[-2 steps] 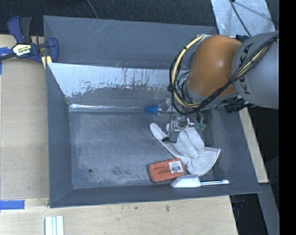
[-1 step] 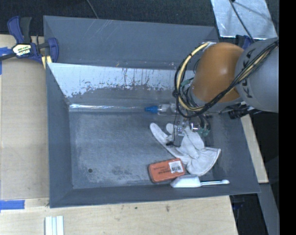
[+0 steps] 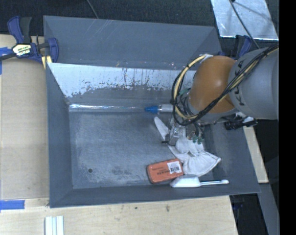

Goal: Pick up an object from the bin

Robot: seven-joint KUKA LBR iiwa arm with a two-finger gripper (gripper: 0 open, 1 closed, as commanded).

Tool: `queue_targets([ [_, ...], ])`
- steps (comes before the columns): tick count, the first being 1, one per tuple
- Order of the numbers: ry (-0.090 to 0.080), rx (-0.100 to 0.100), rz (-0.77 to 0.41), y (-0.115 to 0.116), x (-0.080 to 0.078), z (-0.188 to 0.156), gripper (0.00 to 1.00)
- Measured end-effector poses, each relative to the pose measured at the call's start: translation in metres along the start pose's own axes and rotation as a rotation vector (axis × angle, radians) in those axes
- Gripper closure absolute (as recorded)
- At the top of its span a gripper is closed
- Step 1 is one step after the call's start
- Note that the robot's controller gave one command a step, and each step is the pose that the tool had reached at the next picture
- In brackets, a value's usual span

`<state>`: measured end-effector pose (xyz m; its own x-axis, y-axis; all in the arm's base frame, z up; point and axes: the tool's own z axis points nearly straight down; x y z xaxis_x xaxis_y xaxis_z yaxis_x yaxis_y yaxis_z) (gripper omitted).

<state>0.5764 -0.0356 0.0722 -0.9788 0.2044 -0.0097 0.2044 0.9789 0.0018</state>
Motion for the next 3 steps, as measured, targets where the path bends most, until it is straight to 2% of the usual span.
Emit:
queue_targets([
  [1, 0.0, 0.0, 0.0, 0.0, 0.0, 0.0, 1.0],
  [2, 0.007, 0.001, -0.048, -0.024, 0.034, -0.109, 1.0],
  [3, 0.007, 0.001, -0.048, -0.024, 0.034, -0.109, 1.0],
])
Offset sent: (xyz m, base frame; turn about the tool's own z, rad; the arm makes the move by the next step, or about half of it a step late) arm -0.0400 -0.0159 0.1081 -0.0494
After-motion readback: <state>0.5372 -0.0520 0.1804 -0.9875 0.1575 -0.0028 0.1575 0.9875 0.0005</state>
